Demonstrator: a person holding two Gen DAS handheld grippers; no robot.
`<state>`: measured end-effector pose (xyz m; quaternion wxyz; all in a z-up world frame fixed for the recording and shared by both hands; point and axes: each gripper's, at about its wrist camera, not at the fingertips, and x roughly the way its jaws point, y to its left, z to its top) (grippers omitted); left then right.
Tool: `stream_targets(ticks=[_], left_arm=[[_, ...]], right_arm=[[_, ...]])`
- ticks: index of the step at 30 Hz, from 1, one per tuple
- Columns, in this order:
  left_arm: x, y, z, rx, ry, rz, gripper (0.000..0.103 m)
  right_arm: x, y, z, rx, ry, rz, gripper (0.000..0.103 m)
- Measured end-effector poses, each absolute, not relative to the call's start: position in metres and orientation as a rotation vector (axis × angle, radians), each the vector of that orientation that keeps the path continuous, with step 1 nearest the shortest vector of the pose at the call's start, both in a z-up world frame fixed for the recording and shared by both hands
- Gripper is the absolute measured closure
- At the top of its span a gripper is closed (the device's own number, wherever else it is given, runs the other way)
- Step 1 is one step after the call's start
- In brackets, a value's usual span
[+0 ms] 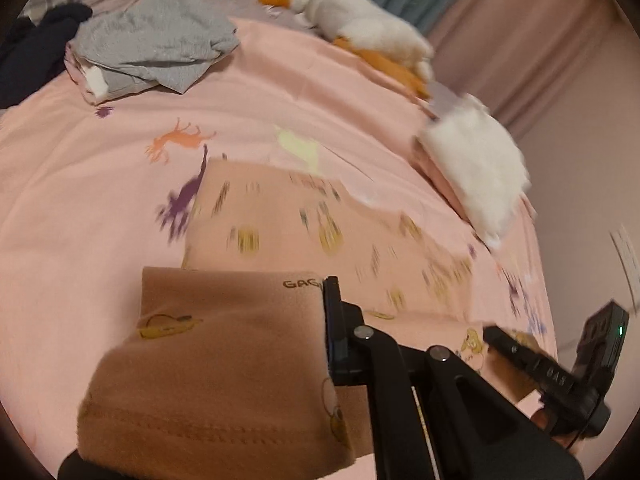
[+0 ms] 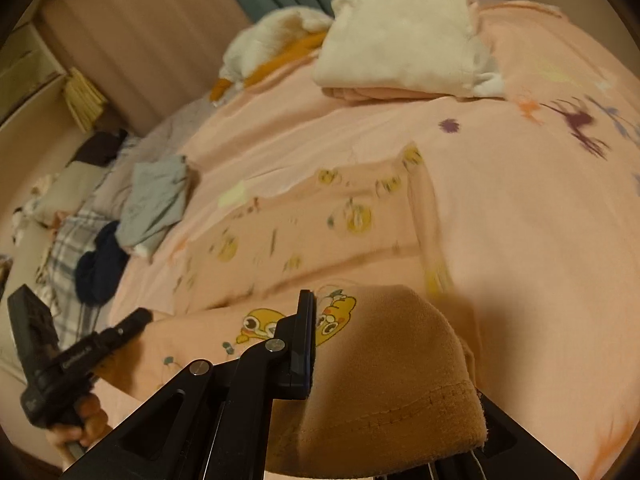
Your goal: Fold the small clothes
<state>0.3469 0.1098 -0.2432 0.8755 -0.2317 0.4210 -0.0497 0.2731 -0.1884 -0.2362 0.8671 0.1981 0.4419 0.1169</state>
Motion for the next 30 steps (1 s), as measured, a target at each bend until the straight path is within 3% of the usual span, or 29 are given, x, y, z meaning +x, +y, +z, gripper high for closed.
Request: stream_targets(ticks=[6,9,10,11,12,13,14,15,16,18,20,21,23,25,30], left_arm=[[0.423,0.121,-0.295,-0.531,1.042,0.043,0.095],[0.43,0.124,-0.283,-0.467,1.033,-0.005,0.092],[0.43,0.126,-0.275,-0.446,1.029,-0.019,0.088],[0.426,0.131,-0.265,-0.437,1.018,-0.018,0.072],[0.417,0.136,-0.254,-0.425,0.993,0.004,0.06],[0.408,0.139,-0.244,-0.403,0.962,0.032,0.037],[0.397,0.143,-0.235,-0.383,0.919,0.06,0.029],[0.384,0.148,-0.225,-0.37,0.872,0.078,0.027],[0.378,0.153,-0.221,-0.368,0.852,0.084,0.026],[0.357,0.165,-0.215,-0.375,0.869,0.091,0.03],[0.343,0.163,-0.218,-0.352,0.918,0.08,0.063],[0.336,0.156,-0.222,-0.304,0.948,0.069,0.069],[0.324,0.135,-0.233,-0.195,0.997,0.04,0.089],[0.312,0.113,-0.246,-0.138,1.015,-0.021,0.09],[0.323,0.089,-0.282,-0.175,1.078,-0.065,0.087]], right_arm=[[0.367,-0.189,-0.285,0.445,1.106,0.156,0.1],[0.379,-0.199,-0.294,0.523,1.147,0.187,0.099],[0.377,-0.201,-0.291,0.504,1.132,0.193,0.094],[0.372,-0.203,-0.282,0.449,1.113,0.172,0.089],[0.37,-0.205,-0.276,0.427,1.098,0.159,0.078],[0.36,-0.21,-0.266,0.418,1.062,0.166,0.063],[0.356,-0.215,-0.26,0.423,1.044,0.176,0.055],[0.35,-0.219,-0.255,0.425,1.028,0.174,0.041],[0.341,-0.224,-0.248,0.424,1.012,0.16,0.036],[0.322,-0.232,-0.235,0.411,0.993,0.125,0.036],[0.307,-0.236,-0.226,0.396,0.98,0.136,0.036],[0.293,-0.236,-0.221,0.378,0.966,0.131,0.041],[0.28,-0.227,-0.218,0.321,0.952,0.153,0.063],[0.279,-0.216,-0.222,0.255,0.965,0.191,0.091],[0.286,-0.175,-0.268,0.152,1.075,0.203,0.096]])
